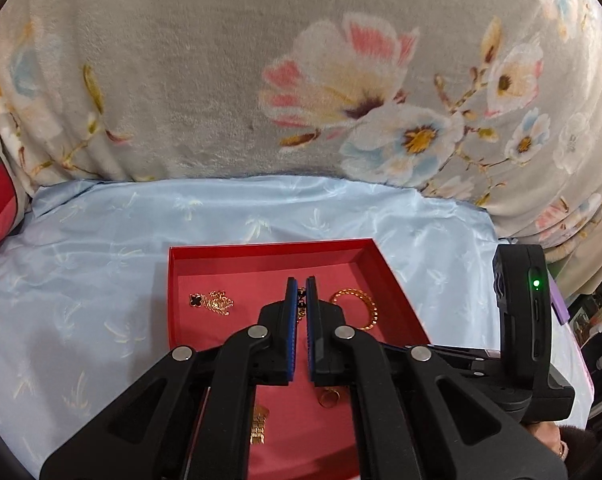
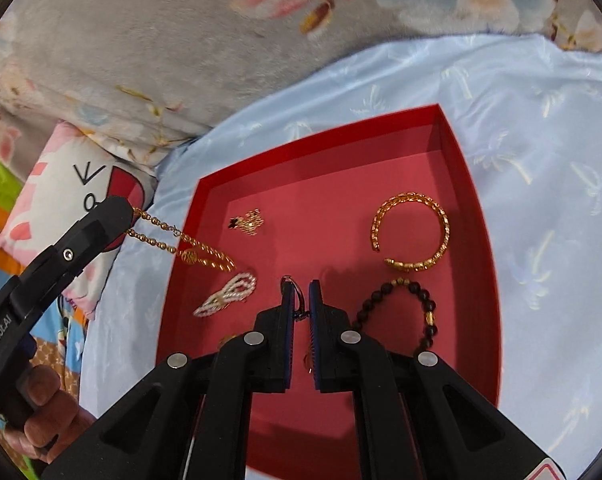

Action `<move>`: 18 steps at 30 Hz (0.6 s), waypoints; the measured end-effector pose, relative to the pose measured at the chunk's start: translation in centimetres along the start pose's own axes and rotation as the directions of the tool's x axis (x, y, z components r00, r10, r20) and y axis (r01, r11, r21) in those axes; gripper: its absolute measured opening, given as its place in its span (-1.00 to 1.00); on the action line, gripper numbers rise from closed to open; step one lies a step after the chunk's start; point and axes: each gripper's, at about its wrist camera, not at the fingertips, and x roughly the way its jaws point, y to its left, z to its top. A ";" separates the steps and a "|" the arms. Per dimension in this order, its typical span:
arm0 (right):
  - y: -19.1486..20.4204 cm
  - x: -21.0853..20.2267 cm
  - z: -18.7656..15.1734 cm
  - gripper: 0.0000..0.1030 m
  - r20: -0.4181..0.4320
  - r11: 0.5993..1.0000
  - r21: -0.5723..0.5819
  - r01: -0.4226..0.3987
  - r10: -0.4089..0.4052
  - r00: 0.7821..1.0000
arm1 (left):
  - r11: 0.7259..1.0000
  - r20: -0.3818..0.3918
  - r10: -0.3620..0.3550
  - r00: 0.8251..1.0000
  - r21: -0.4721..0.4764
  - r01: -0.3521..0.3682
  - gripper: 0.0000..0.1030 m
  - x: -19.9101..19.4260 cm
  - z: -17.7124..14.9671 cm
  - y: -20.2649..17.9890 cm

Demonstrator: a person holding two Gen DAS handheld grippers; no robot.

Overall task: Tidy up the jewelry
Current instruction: 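Drop the chain into the red box with the left tool while the right tool drops the ring there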

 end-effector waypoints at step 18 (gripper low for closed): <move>0.6 -2.6 -1.5 -0.75 0.148 0.990 -0.058 0.129 -0.119 0.982 | 0.996 0.030 0.061 0.998 -0.065 -0.059 -0.49 1.3 -0.3 2.3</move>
